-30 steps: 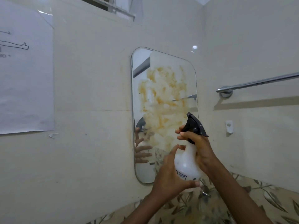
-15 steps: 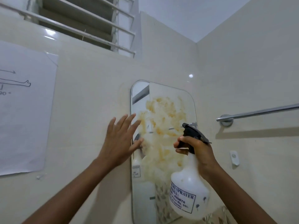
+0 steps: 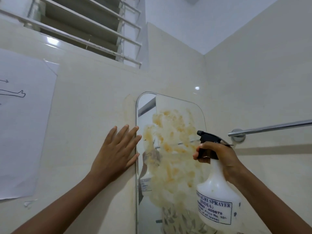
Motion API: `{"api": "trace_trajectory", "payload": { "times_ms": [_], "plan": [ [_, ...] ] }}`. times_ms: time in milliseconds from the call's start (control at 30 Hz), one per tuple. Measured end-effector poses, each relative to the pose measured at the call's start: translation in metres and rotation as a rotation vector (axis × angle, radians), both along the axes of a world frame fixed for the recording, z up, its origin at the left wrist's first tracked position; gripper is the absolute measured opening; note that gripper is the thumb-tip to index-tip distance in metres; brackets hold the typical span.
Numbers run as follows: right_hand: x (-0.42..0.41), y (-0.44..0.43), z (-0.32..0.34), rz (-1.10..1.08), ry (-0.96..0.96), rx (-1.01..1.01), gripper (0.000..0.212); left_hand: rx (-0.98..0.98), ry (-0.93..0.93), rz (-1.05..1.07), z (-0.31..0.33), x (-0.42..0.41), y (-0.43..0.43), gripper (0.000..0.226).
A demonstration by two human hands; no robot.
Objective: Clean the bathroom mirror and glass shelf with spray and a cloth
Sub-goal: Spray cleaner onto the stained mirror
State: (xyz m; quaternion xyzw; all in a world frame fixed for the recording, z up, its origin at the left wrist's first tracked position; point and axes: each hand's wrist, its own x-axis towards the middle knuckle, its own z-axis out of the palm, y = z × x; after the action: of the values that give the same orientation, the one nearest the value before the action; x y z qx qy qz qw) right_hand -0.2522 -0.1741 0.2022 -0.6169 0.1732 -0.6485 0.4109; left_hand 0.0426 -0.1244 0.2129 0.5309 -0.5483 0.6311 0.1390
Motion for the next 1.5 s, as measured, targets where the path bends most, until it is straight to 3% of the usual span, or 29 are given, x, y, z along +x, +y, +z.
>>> {"api": "trace_trajectory", "payload": {
  "times_ms": [133,333,500,667,900,1133,1233,1500],
  "plan": [
    [-0.006,-0.007,0.003,-0.108,-0.001,0.002,0.025,-0.006,-0.022,0.016,0.001,0.001,-0.001,0.057],
    [-0.024,-0.016,0.019,-0.018,0.035,0.07,0.017,-0.001,-0.014,0.028,0.0,0.001,-0.003,0.059],
    [-0.037,-0.025,0.031,-0.181,0.064,0.079,0.026,-0.022,-0.027,0.003,0.0,0.002,-0.004,0.058],
    [-0.048,-0.03,0.032,-0.077,0.071,0.138,0.019,-0.022,-0.026,-0.003,0.0,0.002,-0.004,0.059],
    [-0.057,-0.046,0.025,-0.24,0.093,0.196,0.015,-0.03,-0.033,-0.014,-0.001,0.002,-0.004,0.059],
    [-0.071,-0.053,0.022,-0.176,-0.001,0.207,0.013,-0.015,-0.026,-0.025,-0.001,0.002,-0.003,0.06],
    [-0.07,-0.058,0.019,-0.25,0.041,0.203,0.016,-0.011,-0.023,-0.015,-0.001,0.001,-0.002,0.06],
    [-0.069,-0.06,0.014,-0.143,0.048,0.117,0.014,-0.001,-0.023,0.0,-0.001,0.001,-0.002,0.061]
  ]
}}
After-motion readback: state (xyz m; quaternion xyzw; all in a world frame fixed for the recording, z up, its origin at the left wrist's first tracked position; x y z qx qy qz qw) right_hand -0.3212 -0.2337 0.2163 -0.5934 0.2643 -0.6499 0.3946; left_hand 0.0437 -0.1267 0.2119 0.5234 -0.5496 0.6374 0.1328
